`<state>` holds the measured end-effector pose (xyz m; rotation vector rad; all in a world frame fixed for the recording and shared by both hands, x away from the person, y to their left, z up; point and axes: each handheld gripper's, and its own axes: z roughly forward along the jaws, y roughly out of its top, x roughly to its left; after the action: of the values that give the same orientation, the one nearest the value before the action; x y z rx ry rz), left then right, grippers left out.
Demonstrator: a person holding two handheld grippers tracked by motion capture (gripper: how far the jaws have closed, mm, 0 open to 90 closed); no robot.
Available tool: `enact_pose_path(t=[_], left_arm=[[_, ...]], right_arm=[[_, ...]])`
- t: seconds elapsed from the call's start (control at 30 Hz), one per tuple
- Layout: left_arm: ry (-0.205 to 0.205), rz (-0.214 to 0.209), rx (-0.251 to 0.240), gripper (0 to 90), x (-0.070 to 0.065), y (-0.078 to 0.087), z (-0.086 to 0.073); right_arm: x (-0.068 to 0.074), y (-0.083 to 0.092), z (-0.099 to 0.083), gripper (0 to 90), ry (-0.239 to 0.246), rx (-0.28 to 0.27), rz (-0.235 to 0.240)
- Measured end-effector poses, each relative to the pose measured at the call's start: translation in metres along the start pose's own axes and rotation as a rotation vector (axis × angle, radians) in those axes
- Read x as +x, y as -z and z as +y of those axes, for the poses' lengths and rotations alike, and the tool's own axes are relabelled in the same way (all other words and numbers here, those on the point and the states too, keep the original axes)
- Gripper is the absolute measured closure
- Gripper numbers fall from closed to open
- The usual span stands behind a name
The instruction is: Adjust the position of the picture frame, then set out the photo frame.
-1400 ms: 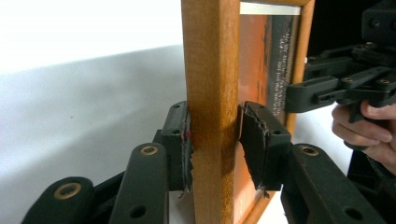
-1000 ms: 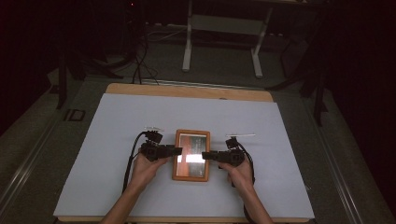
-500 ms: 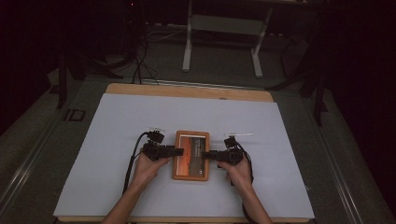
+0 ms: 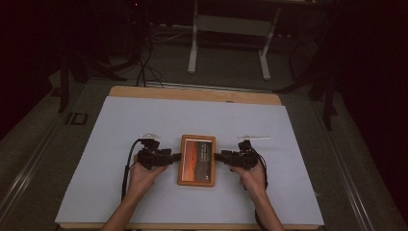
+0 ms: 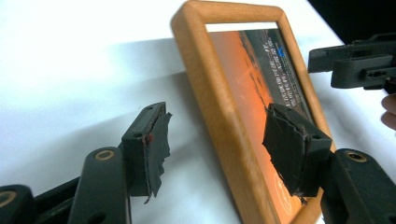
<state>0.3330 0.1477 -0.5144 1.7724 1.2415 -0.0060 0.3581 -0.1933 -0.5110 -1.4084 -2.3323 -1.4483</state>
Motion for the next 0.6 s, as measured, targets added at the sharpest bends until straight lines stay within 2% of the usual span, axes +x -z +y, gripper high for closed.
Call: enact_pose_path(t=[0.07,0.1,0.13,0.2,0.27,0.3,0.33,0.4,0.53,0.6], left_arm=[[0.022,-0.013,-0.049,41.2,0.001,0.012,0.002],[0.022,-0.013,-0.049,41.2,0.001,0.012,0.002],[0.015,-0.011,-0.061,41.2,0.000,0.015,0.003],[-0.001,-0.003,-0.083,41.3,-0.002,0.019,0.005],[-0.001,-0.003,-0.083,41.3,-0.002,0.019,0.005],[-0.019,0.008,-0.105,41.3,-0.005,0.024,0.006],[-0.036,0.023,-0.110,41.3,-0.006,0.025,0.006],[-0.065,0.045,-0.116,41.7,-0.009,0.025,0.005],[-0.088,0.060,-0.108,42.4,-0.014,0.026,0.005],[-0.102,0.068,-0.106,42.5,-0.016,0.026,0.005]], right_arm=[[0.003,0.002,0.001,49.1,0.025,-0.007,-0.012],[0.003,0.002,0.001,49.1,0.025,-0.007,-0.012],[0.006,0.004,0.002,49.1,0.054,-0.014,-0.033],[0.009,0.005,0.003,49.1,0.083,-0.018,-0.047],[0.009,0.005,0.003,49.1,0.088,-0.021,-0.052],[0.009,0.005,0.003,49.7,0.088,-0.021,-0.052],[0.012,0.005,0.003,52.6,0.117,-0.020,-0.072],[0.013,0.005,0.004,53.5,0.133,-0.022,-0.086],[0.017,0.004,0.004,53.9,0.162,-0.014,-0.100],[0.021,0.003,0.005,49.5,0.194,-0.003,-0.103]])
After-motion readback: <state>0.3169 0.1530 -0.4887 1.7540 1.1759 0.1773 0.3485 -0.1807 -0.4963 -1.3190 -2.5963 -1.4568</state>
